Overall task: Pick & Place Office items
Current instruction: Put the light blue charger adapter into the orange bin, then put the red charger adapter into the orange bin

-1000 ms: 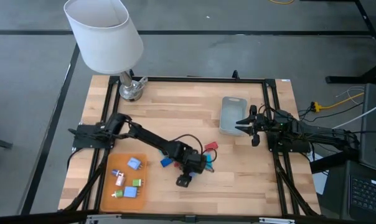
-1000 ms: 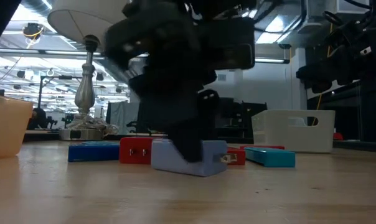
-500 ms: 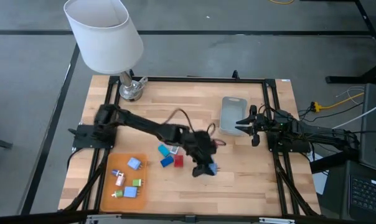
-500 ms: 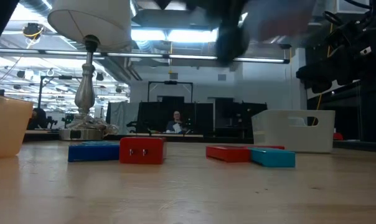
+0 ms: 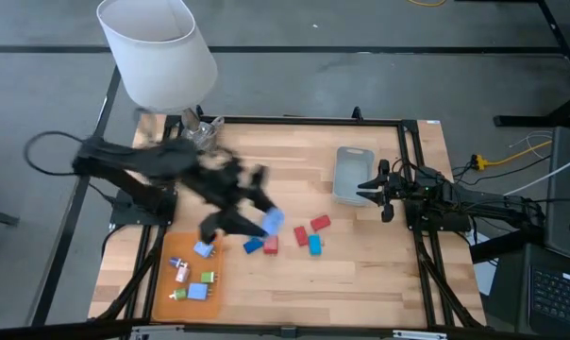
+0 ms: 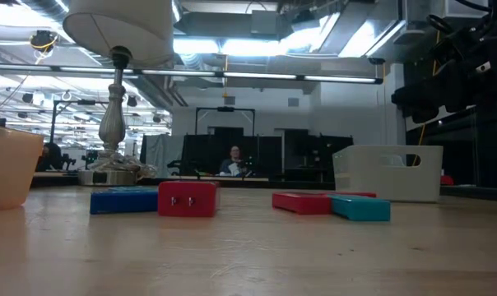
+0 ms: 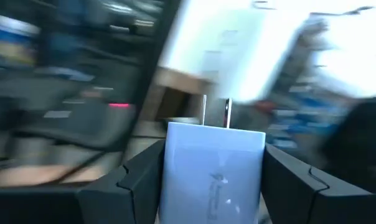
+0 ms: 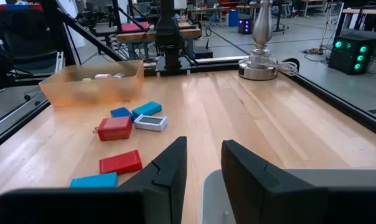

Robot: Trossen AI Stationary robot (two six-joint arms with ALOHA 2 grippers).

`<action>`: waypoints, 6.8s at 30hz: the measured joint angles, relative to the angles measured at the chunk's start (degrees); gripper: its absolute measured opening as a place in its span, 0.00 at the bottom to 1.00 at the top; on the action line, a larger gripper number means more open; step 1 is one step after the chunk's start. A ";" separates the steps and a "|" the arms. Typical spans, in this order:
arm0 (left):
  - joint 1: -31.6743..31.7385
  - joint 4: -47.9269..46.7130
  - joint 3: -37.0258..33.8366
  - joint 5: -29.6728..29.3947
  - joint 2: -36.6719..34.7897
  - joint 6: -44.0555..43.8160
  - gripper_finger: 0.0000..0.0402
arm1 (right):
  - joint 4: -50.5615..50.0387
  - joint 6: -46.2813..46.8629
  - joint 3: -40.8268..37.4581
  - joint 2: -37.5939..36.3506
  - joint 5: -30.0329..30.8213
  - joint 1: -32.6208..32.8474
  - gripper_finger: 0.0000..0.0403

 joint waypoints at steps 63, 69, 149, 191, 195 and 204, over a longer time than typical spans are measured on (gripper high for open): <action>-50.74 -30.85 -62.92 -38.31 -14.61 -89.89 0.53 | 0.00 0.01 0.00 0.00 0.00 0.01 0.25; -50.74 -33.65 -64.55 -38.80 -15.05 -91.62 0.52 | 0.00 0.00 0.00 0.00 0.00 0.00 0.25; -6.52 -39.85 -3.74 -25.75 32.54 73.23 0.66 | 0.00 0.00 0.00 0.00 0.00 0.01 0.25; -1.79 -44.20 -3.50 -16.32 44.12 74.03 0.68 | 0.00 0.00 -0.02 0.00 0.13 0.00 0.25; -2.21 -43.88 -3.27 -19.03 44.21 73.51 0.55 | 0.00 0.00 -0.01 0.00 0.02 0.00 0.25; -0.14 -45.52 5.12 -19.11 45.43 55.65 0.52 | 0.00 0.00 -0.02 0.00 0.00 0.00 0.25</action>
